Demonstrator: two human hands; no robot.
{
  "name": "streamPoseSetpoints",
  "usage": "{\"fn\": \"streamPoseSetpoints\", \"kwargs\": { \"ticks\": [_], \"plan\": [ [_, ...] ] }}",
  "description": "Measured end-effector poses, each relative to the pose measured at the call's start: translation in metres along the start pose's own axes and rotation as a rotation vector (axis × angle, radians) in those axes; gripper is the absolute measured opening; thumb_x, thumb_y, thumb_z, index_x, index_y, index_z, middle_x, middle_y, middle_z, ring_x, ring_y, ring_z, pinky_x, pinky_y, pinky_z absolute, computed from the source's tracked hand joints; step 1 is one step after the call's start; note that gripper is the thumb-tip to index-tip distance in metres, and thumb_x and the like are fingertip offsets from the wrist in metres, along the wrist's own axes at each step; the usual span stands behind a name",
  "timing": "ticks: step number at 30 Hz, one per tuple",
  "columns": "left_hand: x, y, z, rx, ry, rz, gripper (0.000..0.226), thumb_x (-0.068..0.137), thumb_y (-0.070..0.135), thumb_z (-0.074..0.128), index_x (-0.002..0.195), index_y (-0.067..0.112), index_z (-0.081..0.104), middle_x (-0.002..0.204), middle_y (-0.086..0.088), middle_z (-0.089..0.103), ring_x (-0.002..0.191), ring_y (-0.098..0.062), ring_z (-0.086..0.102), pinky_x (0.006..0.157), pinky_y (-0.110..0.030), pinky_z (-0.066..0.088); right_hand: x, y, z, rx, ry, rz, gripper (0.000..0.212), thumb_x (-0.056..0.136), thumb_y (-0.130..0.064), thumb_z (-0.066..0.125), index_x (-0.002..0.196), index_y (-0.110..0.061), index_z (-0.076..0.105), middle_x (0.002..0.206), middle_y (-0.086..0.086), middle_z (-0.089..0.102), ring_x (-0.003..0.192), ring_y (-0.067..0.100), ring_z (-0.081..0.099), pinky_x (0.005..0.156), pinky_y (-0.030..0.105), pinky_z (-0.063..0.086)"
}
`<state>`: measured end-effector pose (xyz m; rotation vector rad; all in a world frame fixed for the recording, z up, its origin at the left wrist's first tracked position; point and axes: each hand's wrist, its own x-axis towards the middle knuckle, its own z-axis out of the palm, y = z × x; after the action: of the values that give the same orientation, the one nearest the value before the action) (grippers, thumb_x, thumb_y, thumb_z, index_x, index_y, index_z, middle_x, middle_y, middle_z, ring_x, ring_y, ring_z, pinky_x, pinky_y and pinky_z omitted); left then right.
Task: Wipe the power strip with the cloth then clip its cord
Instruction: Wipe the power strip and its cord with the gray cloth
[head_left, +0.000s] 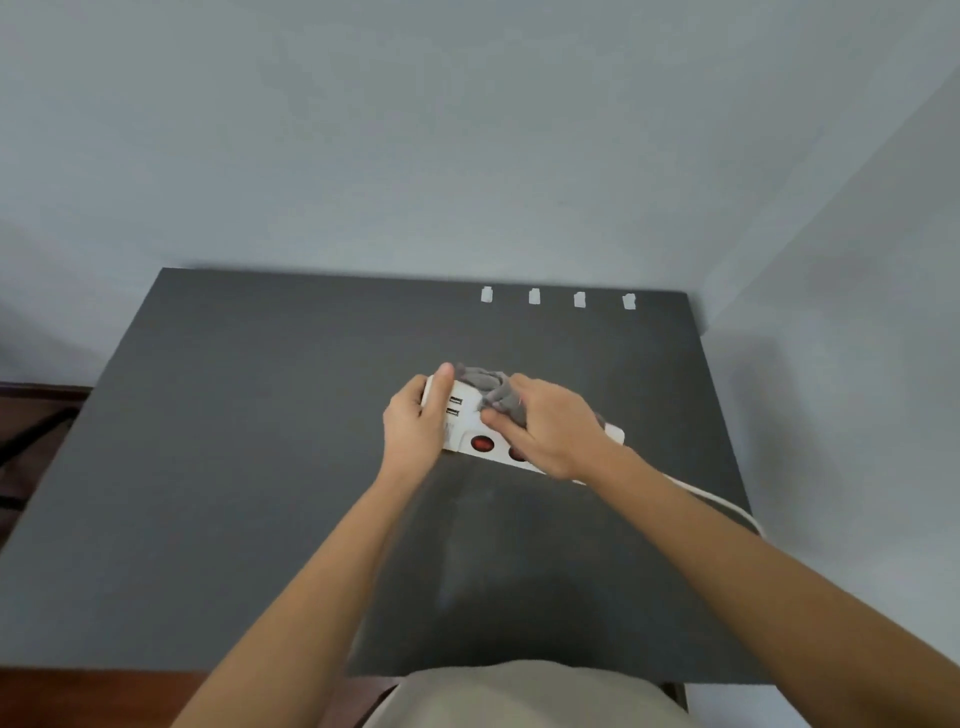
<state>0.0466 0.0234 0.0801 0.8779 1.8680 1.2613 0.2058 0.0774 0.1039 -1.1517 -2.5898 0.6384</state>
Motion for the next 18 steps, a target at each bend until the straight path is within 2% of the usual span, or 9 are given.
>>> {"fn": "streamPoseSetpoints", "kwargs": {
  "ticks": [2,3,5,7,10,12,13,15,18],
  "plan": [
    [0.011,0.004,-0.012,-0.076,0.036,-0.055,0.060,0.089,0.056,0.050,0.077,-0.003,0.054,0.069,-0.006,0.057,0.064,-0.017,0.057,0.057,-0.039,0.052,-0.004,0.030,-0.013,-0.042,0.098,0.096,0.056,0.083,-0.069,0.032,0.099,-0.023,0.060,0.091,0.000,0.068,0.084,0.025,0.063,0.075,0.038,0.050],
    [0.015,0.006,-0.016,-0.135,0.051,-0.093,0.063,0.087,0.059,0.049,0.082,-0.004,0.055,0.073,-0.010,0.061,0.066,-0.021,0.061,0.057,-0.041,0.054,-0.011,0.050,-0.020,-0.017,0.155,0.244,0.061,0.081,-0.073,0.029,0.092,-0.023,0.063,0.087,0.001,0.069,0.083,0.026,0.064,0.072,0.037,0.051],
    [0.016,0.013,-0.011,-0.278,0.068,-0.171,0.061,0.089,0.058,0.047,0.093,-0.002,0.059,0.082,-0.015,0.070,0.071,-0.026,0.069,0.054,-0.038,0.057,-0.021,0.072,-0.028,0.126,0.375,0.542,0.065,0.084,-0.072,0.030,0.072,-0.016,0.061,0.071,0.006,0.065,0.076,0.032,0.065,0.064,0.033,0.045],
    [0.013,0.020,0.002,-0.363,0.046,-0.245,0.056,0.092,0.056,0.044,0.103,0.003,0.061,0.091,-0.013,0.074,0.076,-0.026,0.072,0.055,-0.036,0.057,-0.013,0.067,-0.027,0.333,0.665,0.757,0.056,0.090,-0.062,0.036,0.063,-0.017,0.055,0.068,0.006,0.062,0.075,0.031,0.064,0.066,0.033,0.042],
    [0.003,0.024,0.024,-0.500,-0.033,-0.361,0.056,0.093,0.056,0.043,0.113,0.005,0.058,0.103,-0.014,0.074,0.083,-0.027,0.071,0.058,-0.034,0.056,0.019,0.047,-0.024,0.612,1.008,0.904,0.047,0.089,-0.058,0.038,0.091,-0.018,0.062,0.099,0.013,0.068,0.100,0.033,0.059,0.091,0.044,0.045],
    [-0.006,0.024,0.041,-0.552,-0.056,-0.439,0.053,0.094,0.054,0.043,0.116,0.008,0.055,0.105,-0.008,0.072,0.084,-0.024,0.068,0.060,-0.032,0.052,0.035,0.040,-0.024,0.815,1.158,0.893,0.034,0.087,-0.055,0.041,0.103,-0.029,0.057,0.113,0.012,0.065,0.110,0.028,0.058,0.098,0.046,0.044],
    [-0.013,0.027,0.049,-0.554,-0.060,-0.463,0.052,0.093,0.055,0.044,0.116,0.010,0.054,0.106,-0.004,0.071,0.087,-0.021,0.066,0.064,-0.032,0.051,0.037,0.029,-0.019,0.992,1.135,0.875,0.029,0.089,-0.050,0.042,0.106,-0.030,0.055,0.116,0.010,0.065,0.110,0.024,0.060,0.095,0.041,0.047],
    [-0.020,0.033,0.066,-0.593,-0.048,-0.419,0.052,0.091,0.054,0.048,0.116,0.009,0.055,0.111,-0.005,0.071,0.097,-0.023,0.068,0.077,-0.036,0.054,0.021,-0.002,0.005,1.329,0.859,0.873,0.033,0.096,-0.041,0.041,0.112,-0.018,0.058,0.112,0.008,0.069,0.103,0.021,0.066,0.084,0.033,0.053],
    [-0.016,0.049,0.072,-0.564,0.027,-0.246,0.039,0.093,0.045,0.052,0.106,0.008,0.054,0.100,-0.009,0.072,0.093,-0.025,0.071,0.079,-0.040,0.058,-0.010,-0.045,0.028,1.406,0.501,0.733,0.039,0.096,-0.047,0.040,0.103,-0.020,0.067,0.102,0.002,0.075,0.099,0.017,0.069,0.084,0.033,0.056]
  ]
}}
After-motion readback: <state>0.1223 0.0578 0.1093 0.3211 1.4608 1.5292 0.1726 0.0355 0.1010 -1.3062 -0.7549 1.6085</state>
